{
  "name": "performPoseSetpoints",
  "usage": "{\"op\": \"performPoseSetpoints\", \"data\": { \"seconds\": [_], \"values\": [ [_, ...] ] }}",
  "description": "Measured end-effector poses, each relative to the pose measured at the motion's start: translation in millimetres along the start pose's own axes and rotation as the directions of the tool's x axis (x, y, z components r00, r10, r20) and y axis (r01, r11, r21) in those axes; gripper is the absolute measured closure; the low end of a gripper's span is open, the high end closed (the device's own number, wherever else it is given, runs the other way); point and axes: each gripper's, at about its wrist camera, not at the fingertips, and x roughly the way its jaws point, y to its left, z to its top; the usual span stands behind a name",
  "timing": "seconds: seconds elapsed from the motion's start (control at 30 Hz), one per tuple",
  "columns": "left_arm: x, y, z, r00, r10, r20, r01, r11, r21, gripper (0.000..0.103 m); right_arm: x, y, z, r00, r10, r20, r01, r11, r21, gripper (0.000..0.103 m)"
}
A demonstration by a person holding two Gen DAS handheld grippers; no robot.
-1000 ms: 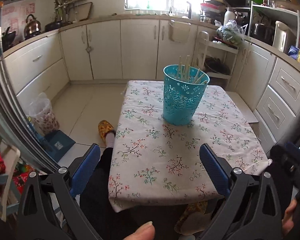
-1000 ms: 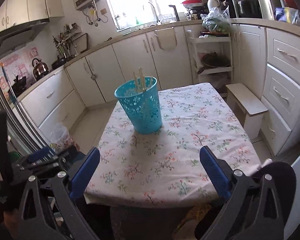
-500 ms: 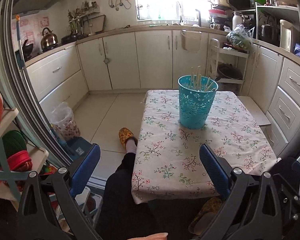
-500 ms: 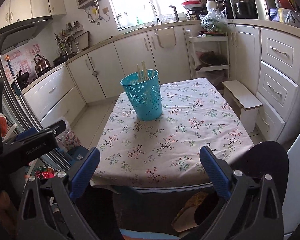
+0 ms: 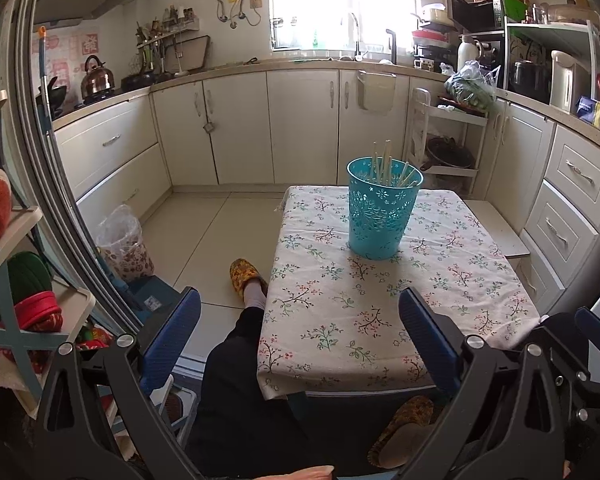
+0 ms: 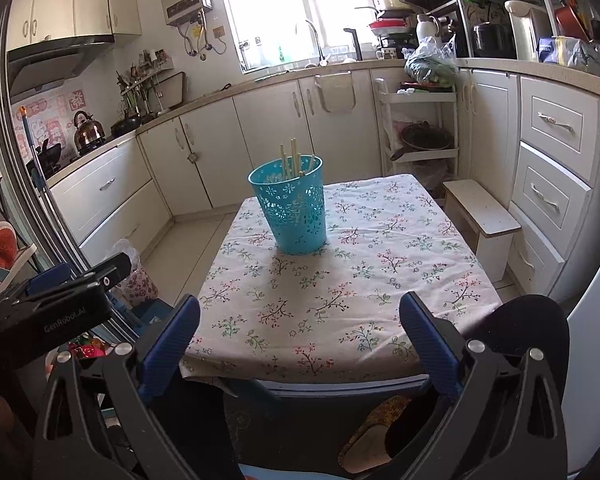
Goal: Organize utensils
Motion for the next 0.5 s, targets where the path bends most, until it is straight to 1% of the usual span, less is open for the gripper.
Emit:
{"op": "performPoseSetpoints", "data": {
  "seconds": [0.2, 0.37, 0.5],
  "values": [
    [-5, 5, -1, 1.000, -0.010, 0.008, 0.010, 1.000, -0.022, 0.008, -1, 2, 1, 1.000, 0.009, 0.000, -0.009, 1.000, -0.009, 0.007],
    [-10, 6, -3, 1.000, -0.009, 0.009, 0.009, 1.000, -0.026, 0.008, -6, 4, 7, 0.999, 0.034, -0.007, -0.034, 0.999, 0.000, 0.007],
    [-12, 8, -5, 1.000, -0.008, 0.009, 0.009, 0.999, -0.033, 0.008, -8, 12, -1, 0.999, 0.047, -0.012, -0.047, 0.999, -0.026, 0.007]
  ]
}}
